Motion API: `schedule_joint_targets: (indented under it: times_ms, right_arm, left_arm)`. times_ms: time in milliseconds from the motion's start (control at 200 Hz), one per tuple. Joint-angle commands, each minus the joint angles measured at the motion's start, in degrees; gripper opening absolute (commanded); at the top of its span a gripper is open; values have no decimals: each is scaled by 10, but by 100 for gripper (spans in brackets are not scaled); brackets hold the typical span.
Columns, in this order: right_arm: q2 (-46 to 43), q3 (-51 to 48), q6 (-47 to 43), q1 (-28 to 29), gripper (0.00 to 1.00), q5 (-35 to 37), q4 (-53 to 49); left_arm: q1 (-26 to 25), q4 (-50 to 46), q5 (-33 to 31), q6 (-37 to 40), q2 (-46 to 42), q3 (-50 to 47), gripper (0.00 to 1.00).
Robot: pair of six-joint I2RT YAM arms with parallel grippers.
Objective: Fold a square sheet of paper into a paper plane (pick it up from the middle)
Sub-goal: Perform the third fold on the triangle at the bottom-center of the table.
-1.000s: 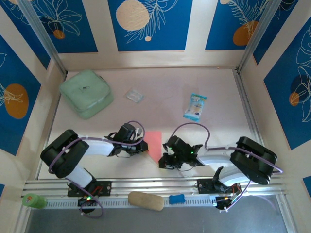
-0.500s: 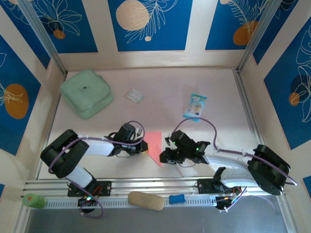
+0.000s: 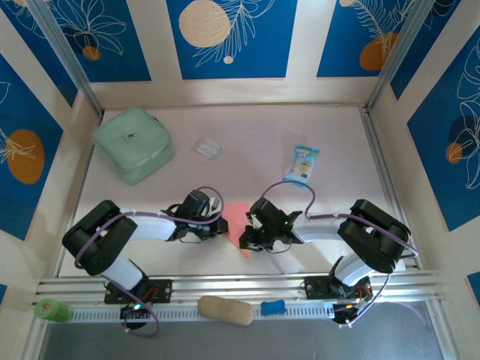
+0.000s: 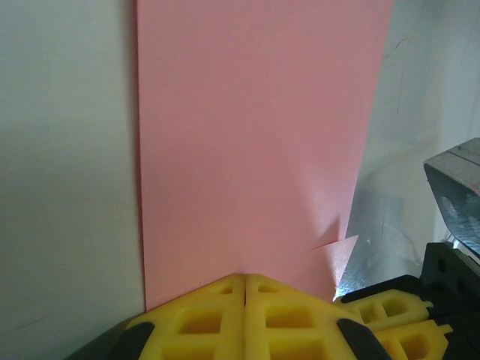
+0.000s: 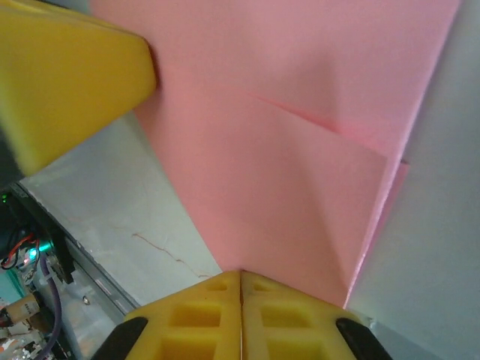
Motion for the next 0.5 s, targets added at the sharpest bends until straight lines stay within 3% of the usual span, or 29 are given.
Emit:
schedule_joint_targets:
  times_ms: [0, 290, 495]
  right_arm:
    - [10, -49, 16, 5, 6, 2, -7]
    - [14, -40, 7, -1, 6, 12, -20]
    - [16, -39, 5, -1, 6, 13, -25]
  left_arm:
    - [3, -72, -28, 6, -16, 14, 0]
    - [-18, -90, -34, -5, -86, 28, 2]
    - [-71, -26, -34, -39, -61, 6, 0]
